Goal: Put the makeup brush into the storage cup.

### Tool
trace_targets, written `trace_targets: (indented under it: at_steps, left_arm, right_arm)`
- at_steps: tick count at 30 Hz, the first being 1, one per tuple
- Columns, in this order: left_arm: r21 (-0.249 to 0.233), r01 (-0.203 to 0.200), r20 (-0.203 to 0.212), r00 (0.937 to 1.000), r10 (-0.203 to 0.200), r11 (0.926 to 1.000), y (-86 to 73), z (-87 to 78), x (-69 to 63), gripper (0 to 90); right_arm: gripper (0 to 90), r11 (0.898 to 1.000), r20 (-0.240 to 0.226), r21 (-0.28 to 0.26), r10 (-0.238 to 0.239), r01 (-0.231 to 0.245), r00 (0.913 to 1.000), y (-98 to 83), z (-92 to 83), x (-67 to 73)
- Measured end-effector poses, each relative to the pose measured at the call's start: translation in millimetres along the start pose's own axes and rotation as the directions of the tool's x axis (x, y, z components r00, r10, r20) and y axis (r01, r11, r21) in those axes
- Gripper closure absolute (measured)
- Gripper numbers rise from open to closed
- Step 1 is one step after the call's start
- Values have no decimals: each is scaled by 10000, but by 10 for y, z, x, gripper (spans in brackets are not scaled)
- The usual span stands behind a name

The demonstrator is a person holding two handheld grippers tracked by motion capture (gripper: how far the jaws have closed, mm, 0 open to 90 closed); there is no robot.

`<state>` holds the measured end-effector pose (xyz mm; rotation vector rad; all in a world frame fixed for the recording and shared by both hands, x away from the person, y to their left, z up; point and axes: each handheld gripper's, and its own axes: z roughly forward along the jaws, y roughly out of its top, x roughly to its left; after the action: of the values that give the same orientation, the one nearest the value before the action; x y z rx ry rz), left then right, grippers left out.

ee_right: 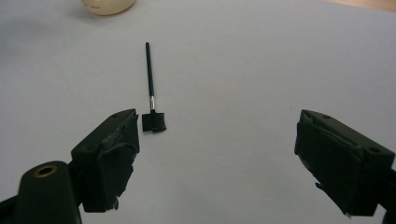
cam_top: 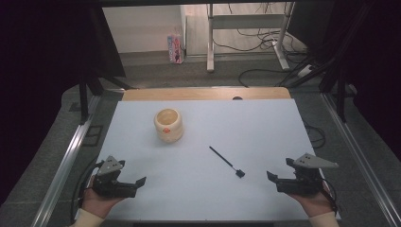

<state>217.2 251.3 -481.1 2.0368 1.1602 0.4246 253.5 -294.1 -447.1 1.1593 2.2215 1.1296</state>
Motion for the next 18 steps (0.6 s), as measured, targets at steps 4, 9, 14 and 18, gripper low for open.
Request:
trace_targets:
  at_steps: [4, 9, 14, 18]
  left_arm:
    - [22, -23, -22, 10000, 23, 10000, 3, 3, 3, 13]
    - [61, -81, -9, 10000, 81, 9999, 2, 7, -2, 13]
    - [69, -128, -26, 9999, 128, 9999, 3, -7, 8, 13]
    - [0, -213, 10, 9998, 213, 9998, 13, -30, 1, 16]
  right_arm:
    - [137, 10000, 92, 14, 27, -27, 10000, -13, -6, -4]
    - [137, 10000, 99, -21, 27, -26, 9999, -11, -13, -4]
    - [138, 10000, 89, -3, 47, -47, 9999, -11, -6, -2]
    - [138, 10000, 124, -28, 75, -74, 9999, -13, -7, -6]
